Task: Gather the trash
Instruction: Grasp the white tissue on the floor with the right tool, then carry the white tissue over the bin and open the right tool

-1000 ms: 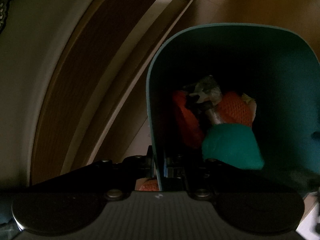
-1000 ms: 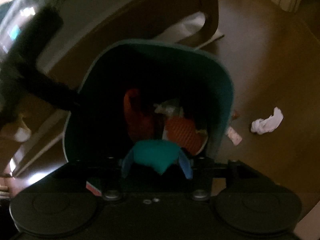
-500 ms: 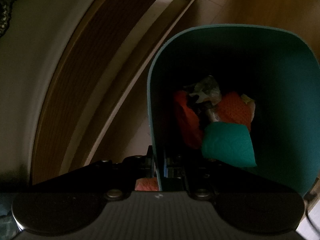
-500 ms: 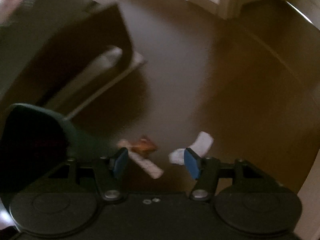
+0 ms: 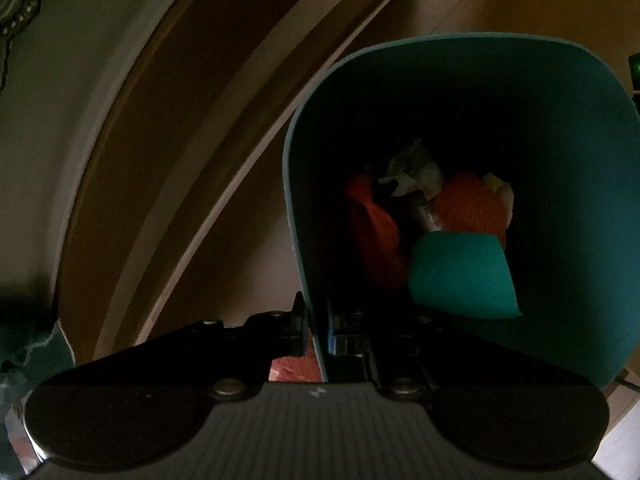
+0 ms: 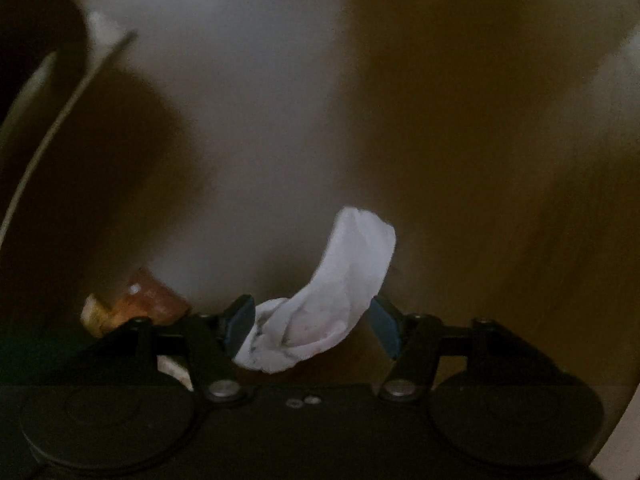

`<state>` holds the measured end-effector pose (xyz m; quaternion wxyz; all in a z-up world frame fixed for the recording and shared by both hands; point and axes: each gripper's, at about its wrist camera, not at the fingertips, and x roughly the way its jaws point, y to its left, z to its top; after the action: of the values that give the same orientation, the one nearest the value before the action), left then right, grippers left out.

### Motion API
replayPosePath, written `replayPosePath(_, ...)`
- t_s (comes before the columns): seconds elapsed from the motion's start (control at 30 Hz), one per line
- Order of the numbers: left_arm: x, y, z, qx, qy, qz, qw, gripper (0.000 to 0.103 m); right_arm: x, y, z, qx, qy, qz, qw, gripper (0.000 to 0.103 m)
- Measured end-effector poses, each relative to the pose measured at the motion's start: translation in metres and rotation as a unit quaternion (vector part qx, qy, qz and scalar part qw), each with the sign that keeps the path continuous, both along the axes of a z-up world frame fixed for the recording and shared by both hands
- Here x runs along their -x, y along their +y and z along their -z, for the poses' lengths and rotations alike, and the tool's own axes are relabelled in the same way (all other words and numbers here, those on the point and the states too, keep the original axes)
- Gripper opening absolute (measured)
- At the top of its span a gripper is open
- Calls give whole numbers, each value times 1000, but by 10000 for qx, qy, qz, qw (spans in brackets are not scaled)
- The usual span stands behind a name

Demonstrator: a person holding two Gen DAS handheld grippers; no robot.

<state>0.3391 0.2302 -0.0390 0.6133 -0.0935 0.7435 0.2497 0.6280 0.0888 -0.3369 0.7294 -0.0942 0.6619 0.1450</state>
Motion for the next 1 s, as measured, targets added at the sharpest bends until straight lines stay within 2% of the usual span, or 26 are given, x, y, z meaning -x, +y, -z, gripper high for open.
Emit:
replayPosePath(0.07,-1,3,1,-19,14,6,10000,8,-1,-5,8,-44,150,271,9995,56)
replayPosePath(0.1,-1,4,2,-23,20,-1,10000,8,-1,-8,9,-54,199,357,9991,50)
replayPosePath(0.13,-2,5,2,-17,36,-12,10000,8,-1,-10,11,-86,263,436,9987,37)
replayPosePath(0.17,-3,6,3,-16,51,-3,10000,8,0,-11,12,-81,313,490,9983,29)
replayPosePath(0.2,-3,6,2,-16,58,12,10000,8,1,-13,13,-61,358,553,9978,13)
replayPosePath(0.23,-2,4,2,-14,58,13,10000,8,2,-16,11,-92,380,587,9975,6)
replayPosePath(0.37,0,-6,2,-59,69,118,9999,9,11,-22,-9,-164,231,477,9985,2)
replayPosePath(0.47,3,-7,6,-83,89,150,9998,9,22,-29,-42,-259,154,382,9988,2)
replayPosePath(0.8,3,-1,10,13,119,274,9996,9,85,-53,-218,-1093,-128,-245,9936,2)
replayPosePath(1.0,3,-4,9,88,133,420,9990,9,126,-43,-306,-1502,-87,-620,9867,2)
